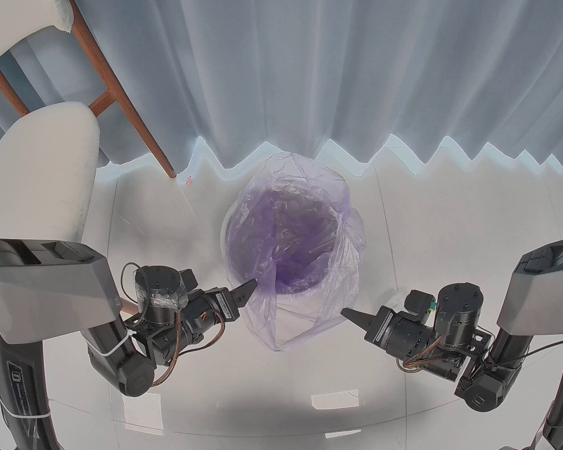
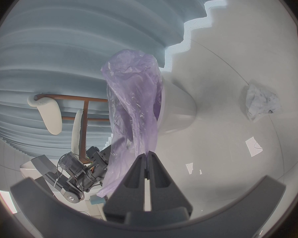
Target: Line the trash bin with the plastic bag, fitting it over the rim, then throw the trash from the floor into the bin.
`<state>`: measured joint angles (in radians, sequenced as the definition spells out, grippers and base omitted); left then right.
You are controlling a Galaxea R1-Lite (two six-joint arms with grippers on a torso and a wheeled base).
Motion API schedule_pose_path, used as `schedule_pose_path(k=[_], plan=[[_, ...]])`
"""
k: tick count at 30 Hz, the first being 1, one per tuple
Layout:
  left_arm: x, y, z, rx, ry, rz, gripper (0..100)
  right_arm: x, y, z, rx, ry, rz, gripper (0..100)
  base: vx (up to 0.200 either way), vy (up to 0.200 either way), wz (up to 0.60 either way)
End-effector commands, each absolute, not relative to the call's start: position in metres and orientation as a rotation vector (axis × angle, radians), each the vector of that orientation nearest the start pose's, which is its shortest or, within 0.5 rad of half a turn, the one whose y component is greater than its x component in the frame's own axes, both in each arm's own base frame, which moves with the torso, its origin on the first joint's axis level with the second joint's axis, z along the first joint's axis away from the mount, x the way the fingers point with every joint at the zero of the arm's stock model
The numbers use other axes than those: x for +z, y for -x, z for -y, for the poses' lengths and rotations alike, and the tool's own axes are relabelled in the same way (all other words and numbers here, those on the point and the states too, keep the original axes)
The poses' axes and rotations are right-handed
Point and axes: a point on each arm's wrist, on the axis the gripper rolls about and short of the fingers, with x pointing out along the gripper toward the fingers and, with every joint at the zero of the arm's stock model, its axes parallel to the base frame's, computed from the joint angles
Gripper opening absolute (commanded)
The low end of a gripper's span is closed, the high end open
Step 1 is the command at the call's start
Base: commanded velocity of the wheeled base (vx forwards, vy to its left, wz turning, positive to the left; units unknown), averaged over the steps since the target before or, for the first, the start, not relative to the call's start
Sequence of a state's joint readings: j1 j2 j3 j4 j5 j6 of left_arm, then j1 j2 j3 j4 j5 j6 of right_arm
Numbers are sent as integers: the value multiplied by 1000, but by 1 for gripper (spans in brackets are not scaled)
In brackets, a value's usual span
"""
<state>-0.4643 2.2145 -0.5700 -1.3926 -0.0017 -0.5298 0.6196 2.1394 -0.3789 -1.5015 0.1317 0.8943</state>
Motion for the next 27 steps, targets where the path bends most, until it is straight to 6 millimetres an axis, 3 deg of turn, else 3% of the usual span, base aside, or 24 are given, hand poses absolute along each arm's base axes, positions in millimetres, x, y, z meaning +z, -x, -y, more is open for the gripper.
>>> schedule_pose_path(k=[1, 11, 15, 18, 27], plan=[[45, -308, 157, -404, 473, -325, 0, 40, -244, -178, 576, -782, -571, 0, 0, 0, 0], [59, -287, 138, -377, 470, -330, 0, 39, -244, -178, 575, -779, -576, 0, 0, 0, 0], [58, -290, 127, -337, 467, -326, 0, 39, -244, -178, 574, -779, -575, 0, 0, 0, 0], [52, -300, 116, -291, 456, -325, 0, 36, -249, -176, 560, -780, -573, 0, 0, 0, 0], [25, -305, 117, -266, 446, -387, 0, 7, -278, -152, 463, -730, -528, 0, 0, 0, 0]])
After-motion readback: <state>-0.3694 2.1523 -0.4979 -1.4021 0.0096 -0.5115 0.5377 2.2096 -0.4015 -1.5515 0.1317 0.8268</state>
